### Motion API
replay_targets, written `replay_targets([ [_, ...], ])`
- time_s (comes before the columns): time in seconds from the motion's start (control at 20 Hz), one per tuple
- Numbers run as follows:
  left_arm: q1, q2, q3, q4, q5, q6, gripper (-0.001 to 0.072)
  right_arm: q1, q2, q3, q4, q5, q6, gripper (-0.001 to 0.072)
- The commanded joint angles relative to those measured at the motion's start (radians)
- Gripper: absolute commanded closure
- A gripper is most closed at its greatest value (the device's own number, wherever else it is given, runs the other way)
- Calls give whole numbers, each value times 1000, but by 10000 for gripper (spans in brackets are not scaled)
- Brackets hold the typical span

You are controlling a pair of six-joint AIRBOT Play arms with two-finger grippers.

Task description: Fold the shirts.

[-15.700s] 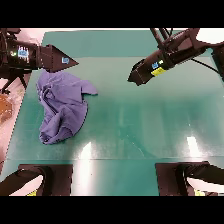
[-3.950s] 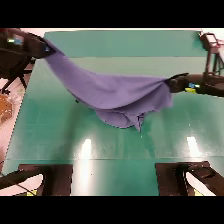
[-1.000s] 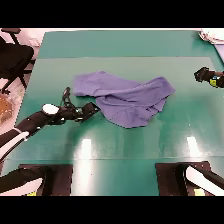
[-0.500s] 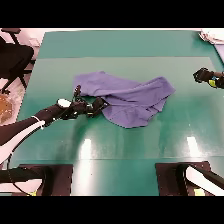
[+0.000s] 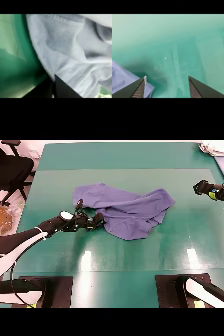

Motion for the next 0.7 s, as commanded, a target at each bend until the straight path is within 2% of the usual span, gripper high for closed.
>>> replay_targets([
  [0.0, 8, 61, 3, 58, -7, 35, 685, -21, 0, 0, -2, 71, 0, 123],
  [0.25, 106, 237, 2, 174, -24, 31, 685, -79, -61, 0, 18, 336, 0, 124],
  [0.4, 178, 321, 3, 188, -35, 32, 685, -79, -151, 0, 155, 407, -1, 124],
  [0.5, 216, 344, 3, 202, -52, 32, 685, -74, -223, 0, 296, 432, -54, 125],
  [0.65, 243, 354, 5, 233, -76, 32, 685, -42, -311, 0, 314, 486, -140, 127],
])
